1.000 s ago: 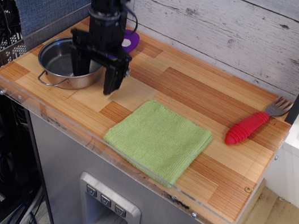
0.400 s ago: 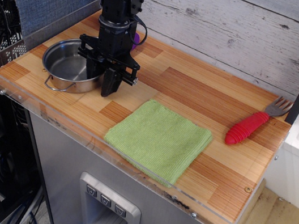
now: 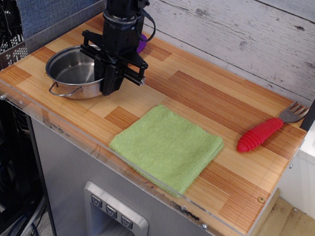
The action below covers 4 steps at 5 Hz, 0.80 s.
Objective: Place the pan on top of the green napkin
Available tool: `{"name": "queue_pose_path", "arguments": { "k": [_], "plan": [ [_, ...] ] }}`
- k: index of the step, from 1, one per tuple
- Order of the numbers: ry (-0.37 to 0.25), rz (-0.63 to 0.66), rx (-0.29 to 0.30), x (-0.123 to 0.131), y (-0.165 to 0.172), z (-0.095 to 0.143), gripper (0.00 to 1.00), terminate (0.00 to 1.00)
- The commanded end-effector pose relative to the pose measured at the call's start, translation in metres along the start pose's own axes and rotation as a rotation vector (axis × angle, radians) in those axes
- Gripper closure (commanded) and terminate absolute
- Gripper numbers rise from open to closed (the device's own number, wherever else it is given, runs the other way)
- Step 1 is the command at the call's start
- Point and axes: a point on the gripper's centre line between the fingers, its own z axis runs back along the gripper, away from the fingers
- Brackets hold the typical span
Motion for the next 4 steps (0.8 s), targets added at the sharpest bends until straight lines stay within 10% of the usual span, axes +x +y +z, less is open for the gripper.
{"name": "queue_pose_path", "arguments": {
  "k": [1, 4],
  "plan": [
    [-0.048, 0.126, 0.015, -0.011, 0.034, 0.039, 1.0, 0.0],
    [-0.187, -0.066, -0.039, -0.027, -0.064, 0.131, 1.0, 0.0]
  ]
}}
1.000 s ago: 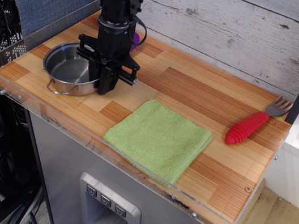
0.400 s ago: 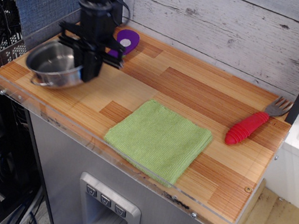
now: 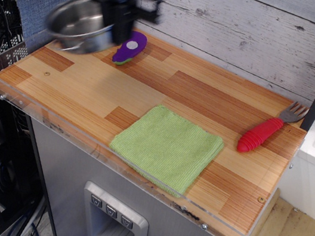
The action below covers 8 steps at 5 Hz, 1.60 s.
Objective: Place the pan on top of the green napkin
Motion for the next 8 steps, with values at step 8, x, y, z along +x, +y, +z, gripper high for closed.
{"name": "queue_pose_path", "arguments": {
  "k": [8],
  "plan": [
    [0.042, -0.229, -0.017, -0.048, -0.132, -0.073, 1.0, 0.0]
  ]
}}
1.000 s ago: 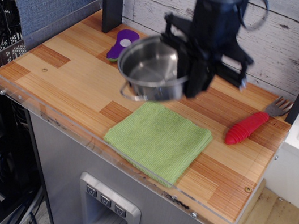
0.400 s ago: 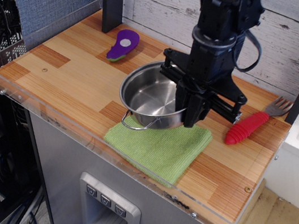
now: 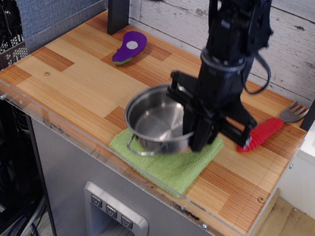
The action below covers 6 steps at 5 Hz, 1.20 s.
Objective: Place the pan on top of the green napkin
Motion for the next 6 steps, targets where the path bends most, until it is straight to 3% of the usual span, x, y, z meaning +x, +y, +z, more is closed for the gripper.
{"name": "queue_pose_path", "arguments": {
  "k": [1, 2, 3, 4, 5, 6],
  "plan": [
    [0.046, 0.006, 0.003, -0.013, 0.002, -0.016, 1.0, 0.0],
    [0.079, 0.004, 0.007, -0.015, 0.006, -0.024, 1.0, 0.0],
    [0.046, -0.009, -0.015, -0.015, 0.006, -0.013, 0.0, 0.0],
    [-0.055, -0.013, -0.013, -0.012, 0.005, 0.022, 0.0, 0.0],
    [-0.186, 0.001, -0.016, -0.015, 0.011, 0.071, 0.0, 0.0],
    [-0.231, 0.04, -0.021, -0.021, 0.028, 0.104, 0.0, 0.0]
  ]
}}
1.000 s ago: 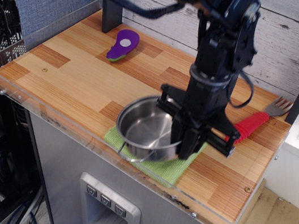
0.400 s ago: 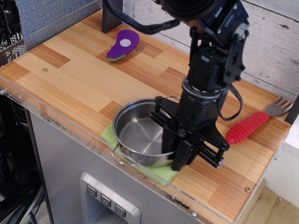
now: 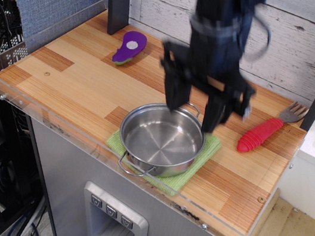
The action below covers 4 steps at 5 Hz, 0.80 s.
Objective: Place the pan on top of the green napkin
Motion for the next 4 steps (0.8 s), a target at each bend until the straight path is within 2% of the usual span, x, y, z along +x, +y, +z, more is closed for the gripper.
{"name": "queue_pose_path", "arguments": {
  "k": [1, 2, 3, 4],
  "plan": [
    [-0.071, 0.146, 0.04, -0.004, 0.047, 0.057, 0.0, 0.0],
    [-0.031, 0.215, 0.08, -0.002, 0.065, 0.049, 0.0, 0.0],
    [0.078, 0.112, 0.042, 0.006, 0.073, 0.043, 0.0, 0.0],
    [0.078, 0.112, 0.042, 0.006, 0.073, 0.043, 0.0, 0.0]
  ]
}}
